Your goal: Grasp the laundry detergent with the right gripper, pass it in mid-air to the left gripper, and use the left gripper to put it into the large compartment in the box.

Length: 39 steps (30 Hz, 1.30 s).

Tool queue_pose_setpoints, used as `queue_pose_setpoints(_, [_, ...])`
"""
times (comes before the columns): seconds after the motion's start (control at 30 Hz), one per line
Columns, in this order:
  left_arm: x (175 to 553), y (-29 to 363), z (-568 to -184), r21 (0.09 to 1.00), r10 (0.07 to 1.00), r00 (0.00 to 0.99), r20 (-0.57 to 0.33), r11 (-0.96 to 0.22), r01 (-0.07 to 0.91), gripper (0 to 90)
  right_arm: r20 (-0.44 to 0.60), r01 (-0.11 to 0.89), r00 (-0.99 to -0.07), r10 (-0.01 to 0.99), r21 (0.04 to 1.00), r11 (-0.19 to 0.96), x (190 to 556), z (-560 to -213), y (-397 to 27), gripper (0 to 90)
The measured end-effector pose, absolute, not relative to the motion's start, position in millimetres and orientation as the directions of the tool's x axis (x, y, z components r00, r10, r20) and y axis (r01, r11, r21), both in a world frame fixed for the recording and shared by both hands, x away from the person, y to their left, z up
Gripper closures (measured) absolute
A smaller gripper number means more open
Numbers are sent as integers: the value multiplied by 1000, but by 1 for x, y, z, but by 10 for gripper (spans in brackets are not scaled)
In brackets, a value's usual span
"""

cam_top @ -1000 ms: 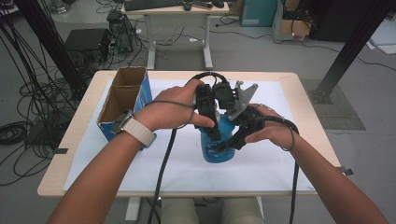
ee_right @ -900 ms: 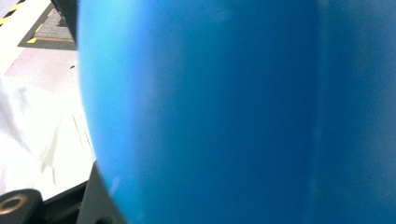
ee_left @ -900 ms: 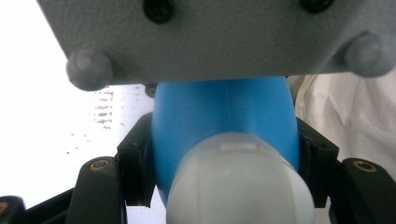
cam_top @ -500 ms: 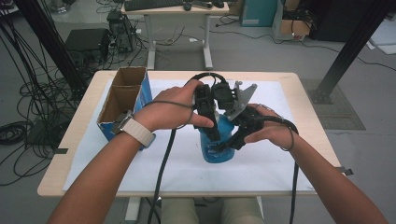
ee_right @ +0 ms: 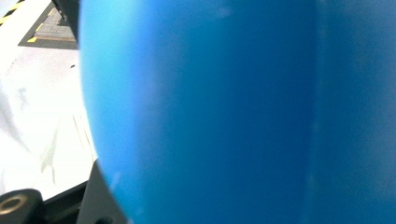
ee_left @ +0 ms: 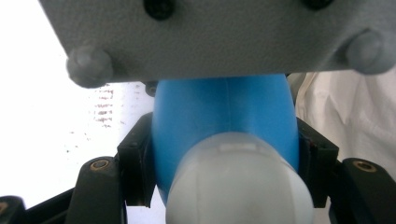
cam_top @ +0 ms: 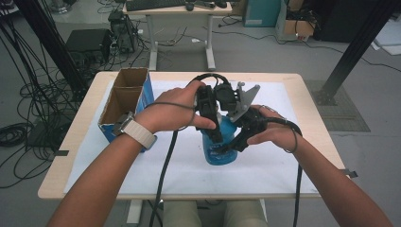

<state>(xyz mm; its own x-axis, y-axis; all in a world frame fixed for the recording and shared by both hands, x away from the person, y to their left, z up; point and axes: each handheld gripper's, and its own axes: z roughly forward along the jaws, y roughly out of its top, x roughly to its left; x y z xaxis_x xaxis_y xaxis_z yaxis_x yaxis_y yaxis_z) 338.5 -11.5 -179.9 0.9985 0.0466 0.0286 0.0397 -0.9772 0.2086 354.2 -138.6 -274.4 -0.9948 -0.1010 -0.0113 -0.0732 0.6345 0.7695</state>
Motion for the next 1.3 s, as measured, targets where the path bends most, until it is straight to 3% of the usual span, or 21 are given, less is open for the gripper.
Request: queue_pose_setpoints(1.3, [340,-10,-179,205,39,999,31,-978,32,371,-24,-85,-994,-106,775,627,355,-275,-138,427])
